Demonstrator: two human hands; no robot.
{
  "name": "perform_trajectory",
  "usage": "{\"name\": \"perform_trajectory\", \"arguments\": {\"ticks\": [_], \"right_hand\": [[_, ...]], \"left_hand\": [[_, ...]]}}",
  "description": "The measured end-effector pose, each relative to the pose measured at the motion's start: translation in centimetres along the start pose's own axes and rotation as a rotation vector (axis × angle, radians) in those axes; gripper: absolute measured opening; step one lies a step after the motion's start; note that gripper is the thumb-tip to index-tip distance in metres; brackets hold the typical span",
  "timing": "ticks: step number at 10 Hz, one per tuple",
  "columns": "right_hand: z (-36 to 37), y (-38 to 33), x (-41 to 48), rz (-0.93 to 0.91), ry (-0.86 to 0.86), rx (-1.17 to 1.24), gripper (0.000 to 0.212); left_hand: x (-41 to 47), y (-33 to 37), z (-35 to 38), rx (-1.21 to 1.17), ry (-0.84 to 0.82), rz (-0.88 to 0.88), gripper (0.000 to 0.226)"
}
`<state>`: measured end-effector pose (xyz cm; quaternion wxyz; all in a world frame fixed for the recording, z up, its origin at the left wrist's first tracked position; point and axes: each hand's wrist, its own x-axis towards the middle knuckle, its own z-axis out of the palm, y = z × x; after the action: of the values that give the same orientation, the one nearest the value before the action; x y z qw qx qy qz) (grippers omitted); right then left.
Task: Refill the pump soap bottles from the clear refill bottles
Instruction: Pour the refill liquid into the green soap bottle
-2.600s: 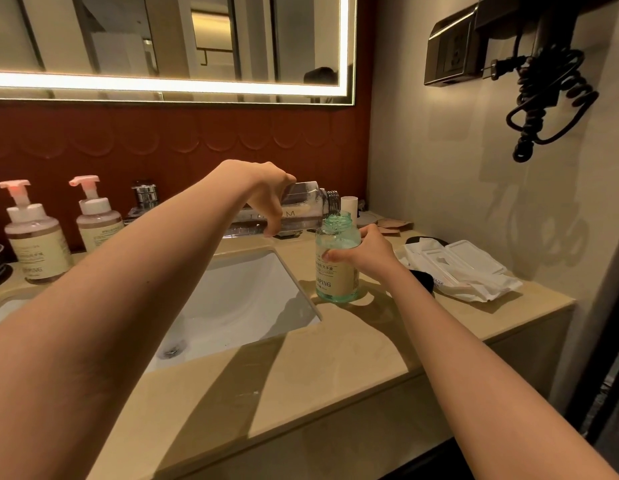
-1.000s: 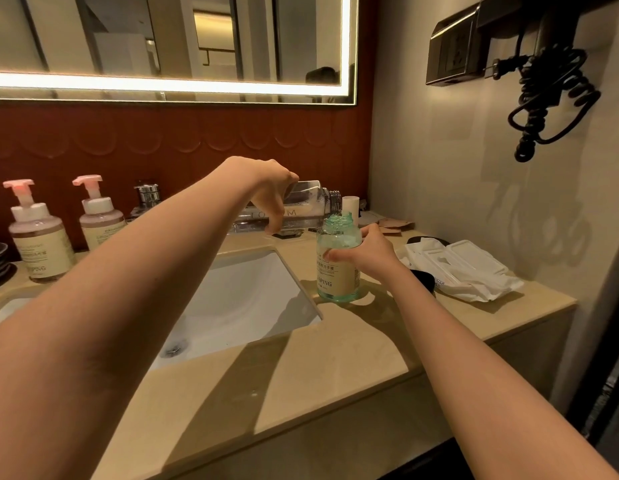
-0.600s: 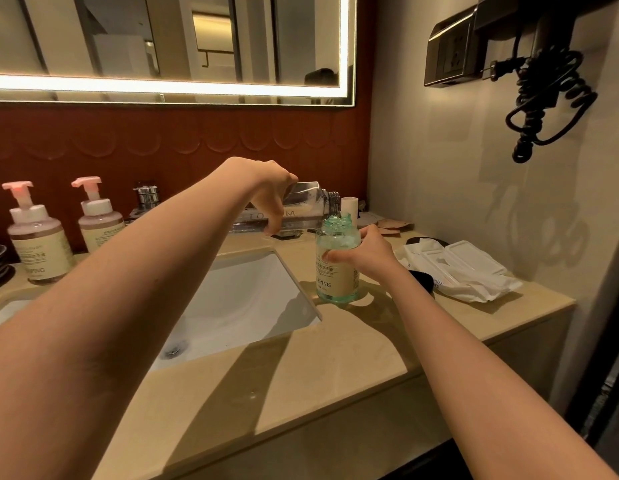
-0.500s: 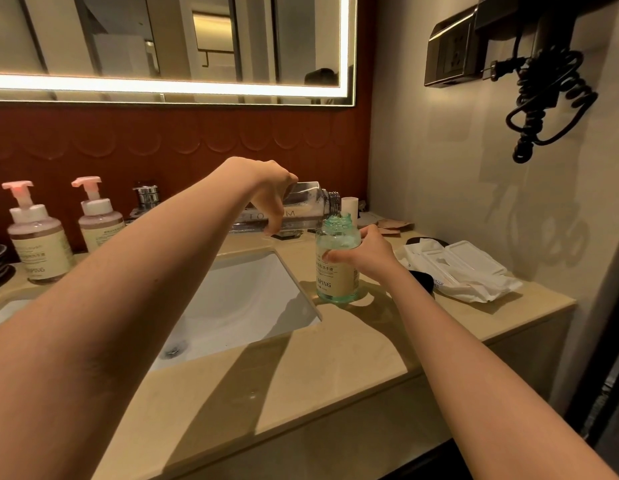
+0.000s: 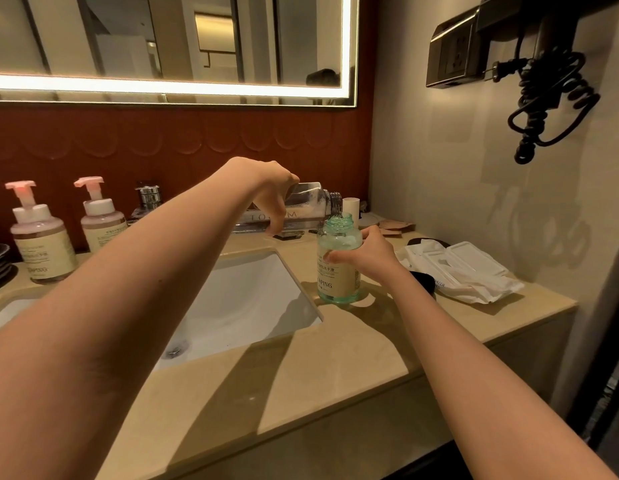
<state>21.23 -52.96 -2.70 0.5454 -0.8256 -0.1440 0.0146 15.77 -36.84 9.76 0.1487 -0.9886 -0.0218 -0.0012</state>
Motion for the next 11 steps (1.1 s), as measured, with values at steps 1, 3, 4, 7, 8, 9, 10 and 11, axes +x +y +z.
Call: {"name": "perform_trajectory", "arguments": {"ticks": [1,3,4,7,8,9,10,11], "right_hand": [[0.01,0.01,0.00,0.002,-0.001,-0.002,0.068],[0.06,0.01,0.00,0.002,0.004,-0.002,0.068],[0.04,0.00,-0.03,0.001,0.005,-0.003,0.069],[0.08,0.00,0.07,0.006,0.005,0.004,0.069],[0.08,0.00,0.02,0.006,0.004,0.006,0.069],[0.05,-0.02,-0.10,0.001,0.001,0.007,0.069],[0.00,-0.05,-0.18,-0.001,0.000,0.006,0.070],[0.00,-0.10,-0.17,-0.001,-0.001,0.004,0.070]], "left_hand": [[-0.02,0.03,-0.09,0.009,0.004,-0.003,0.068],[-0.14,0.04,0.04,0.005,0.006,-0.009,0.072],[-0.26,0.16,-0.08,0.010,0.007,-0.009,0.072],[-0.27,0.32,-0.20,0.008,-0.002,-0.016,0.069],[-0.21,0.32,-0.21,0.016,-0.003,-0.013,0.070],[-0.27,0.32,-0.28,0.028,0.000,-0.013,0.068],[-0.29,0.34,-0.29,0.023,-0.004,-0.012,0.068],[-0.23,0.35,-0.28,0.023,-0.007,-0.009,0.067]]}}
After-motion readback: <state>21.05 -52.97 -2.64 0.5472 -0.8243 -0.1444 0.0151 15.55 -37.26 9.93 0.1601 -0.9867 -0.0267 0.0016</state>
